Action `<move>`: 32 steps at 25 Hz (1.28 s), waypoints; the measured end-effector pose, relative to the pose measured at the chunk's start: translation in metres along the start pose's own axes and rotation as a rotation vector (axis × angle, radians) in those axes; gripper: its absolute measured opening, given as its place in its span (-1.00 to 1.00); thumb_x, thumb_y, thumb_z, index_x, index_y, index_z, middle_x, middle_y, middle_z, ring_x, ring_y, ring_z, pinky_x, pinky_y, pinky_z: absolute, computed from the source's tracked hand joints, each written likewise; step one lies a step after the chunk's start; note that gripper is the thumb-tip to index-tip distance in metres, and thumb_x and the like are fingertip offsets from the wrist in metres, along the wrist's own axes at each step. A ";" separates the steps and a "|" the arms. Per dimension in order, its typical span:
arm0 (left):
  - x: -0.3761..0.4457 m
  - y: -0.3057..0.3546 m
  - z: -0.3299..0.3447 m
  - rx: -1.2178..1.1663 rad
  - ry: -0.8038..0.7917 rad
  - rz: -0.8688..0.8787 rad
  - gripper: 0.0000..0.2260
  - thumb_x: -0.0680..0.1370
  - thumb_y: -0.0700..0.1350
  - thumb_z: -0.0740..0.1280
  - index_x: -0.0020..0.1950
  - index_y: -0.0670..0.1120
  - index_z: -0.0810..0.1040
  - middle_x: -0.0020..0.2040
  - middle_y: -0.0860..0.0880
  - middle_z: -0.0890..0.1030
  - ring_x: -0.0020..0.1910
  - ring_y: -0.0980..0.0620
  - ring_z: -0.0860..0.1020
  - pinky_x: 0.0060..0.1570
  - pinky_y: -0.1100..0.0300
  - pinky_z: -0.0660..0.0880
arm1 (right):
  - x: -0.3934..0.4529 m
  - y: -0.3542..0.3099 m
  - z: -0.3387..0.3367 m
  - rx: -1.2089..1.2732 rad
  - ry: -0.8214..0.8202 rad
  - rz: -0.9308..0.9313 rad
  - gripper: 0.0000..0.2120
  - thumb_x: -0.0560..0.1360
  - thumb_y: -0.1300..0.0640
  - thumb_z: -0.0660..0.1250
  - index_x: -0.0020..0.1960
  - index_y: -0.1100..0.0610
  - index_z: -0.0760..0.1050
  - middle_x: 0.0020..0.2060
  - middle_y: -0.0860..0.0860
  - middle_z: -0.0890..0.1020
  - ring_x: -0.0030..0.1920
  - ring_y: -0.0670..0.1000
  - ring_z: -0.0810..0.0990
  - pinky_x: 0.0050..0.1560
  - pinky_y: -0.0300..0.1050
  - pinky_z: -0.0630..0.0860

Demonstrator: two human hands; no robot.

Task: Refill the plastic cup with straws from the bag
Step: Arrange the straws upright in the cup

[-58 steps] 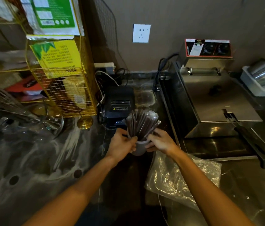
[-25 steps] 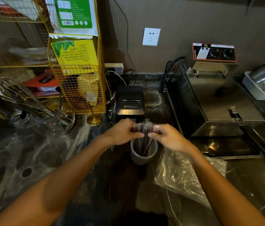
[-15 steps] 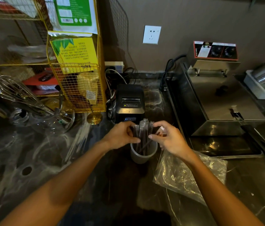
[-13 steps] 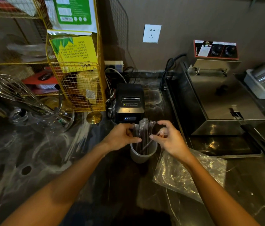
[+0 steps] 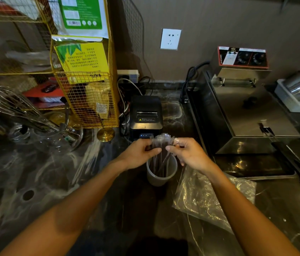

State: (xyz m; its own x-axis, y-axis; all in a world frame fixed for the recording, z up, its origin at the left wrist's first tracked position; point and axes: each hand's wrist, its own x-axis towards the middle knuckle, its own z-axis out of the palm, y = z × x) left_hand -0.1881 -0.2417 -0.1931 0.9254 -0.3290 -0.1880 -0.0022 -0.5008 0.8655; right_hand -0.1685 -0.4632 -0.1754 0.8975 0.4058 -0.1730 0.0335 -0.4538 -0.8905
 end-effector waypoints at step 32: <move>-0.046 0.013 0.000 -0.170 0.232 0.176 -0.67 0.53 -0.24 0.48 0.28 -0.05 0.63 -0.11 -0.06 0.67 -0.08 0.01 0.68 0.06 0.21 0.62 | -0.020 -0.011 -0.040 0.856 0.386 0.278 -0.83 0.65 0.14 0.34 -0.01 0.21 0.64 -0.32 0.00 0.55 -0.43 -0.13 0.43 -0.44 -0.29 0.47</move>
State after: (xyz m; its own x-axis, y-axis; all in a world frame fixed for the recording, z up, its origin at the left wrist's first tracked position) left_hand -0.2303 -0.2335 -0.1730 0.9781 -0.1976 0.0647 -0.1241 -0.3053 0.9441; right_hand -0.1694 -0.4978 -0.1456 0.9125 0.0148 -0.4088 -0.3944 0.2965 -0.8698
